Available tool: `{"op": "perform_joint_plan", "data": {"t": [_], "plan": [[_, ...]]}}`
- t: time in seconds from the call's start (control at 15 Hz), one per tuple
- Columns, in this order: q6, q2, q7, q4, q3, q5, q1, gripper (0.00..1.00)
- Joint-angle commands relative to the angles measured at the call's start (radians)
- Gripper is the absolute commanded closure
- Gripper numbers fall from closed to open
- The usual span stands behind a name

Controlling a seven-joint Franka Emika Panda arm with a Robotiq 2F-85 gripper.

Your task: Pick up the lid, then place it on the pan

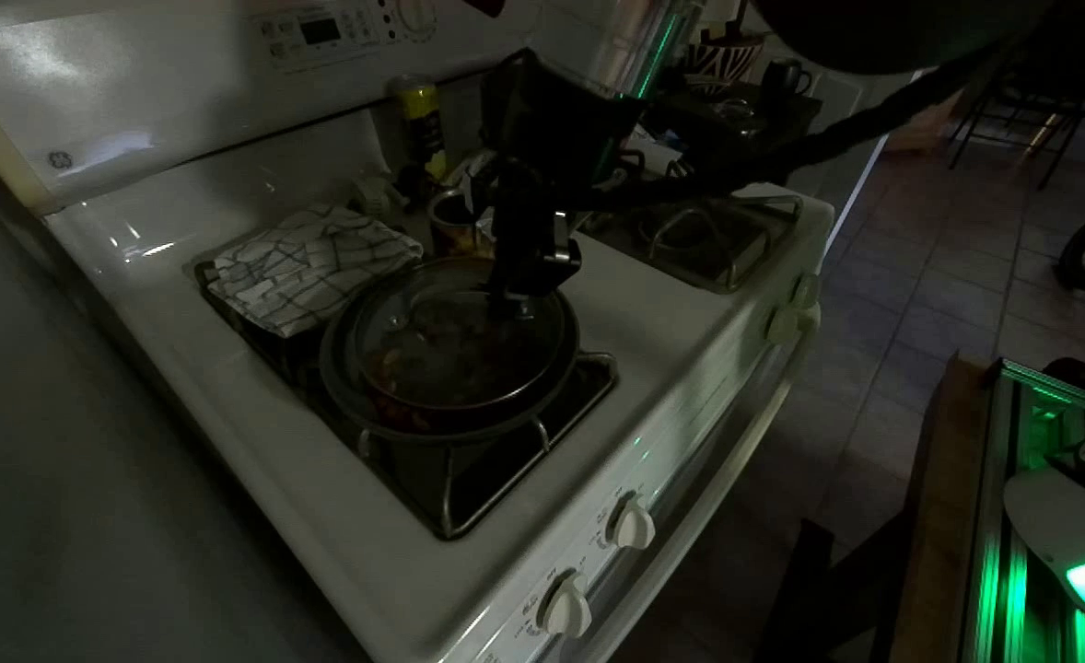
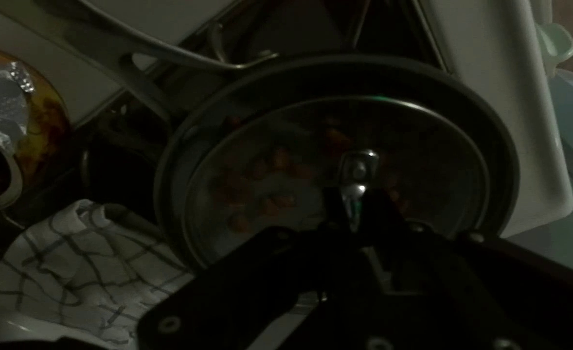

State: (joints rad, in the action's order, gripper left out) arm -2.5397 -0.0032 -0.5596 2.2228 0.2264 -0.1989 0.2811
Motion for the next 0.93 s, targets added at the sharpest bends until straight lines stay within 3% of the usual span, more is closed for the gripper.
{"op": "perform_joint_plan", "data": {"t": [0.0, 0.8, 0.87], "plan": [[-0.001, 0.020, -0.061, -0.022, 0.010, -0.071, -0.013, 0.95], [-0.008, 0.092, -0.044, -0.069, 0.027, -0.059, -0.028, 0.95], [-0.001, 0.101, -0.040, -0.077, 0.030, -0.060, -0.029, 0.87]]}}
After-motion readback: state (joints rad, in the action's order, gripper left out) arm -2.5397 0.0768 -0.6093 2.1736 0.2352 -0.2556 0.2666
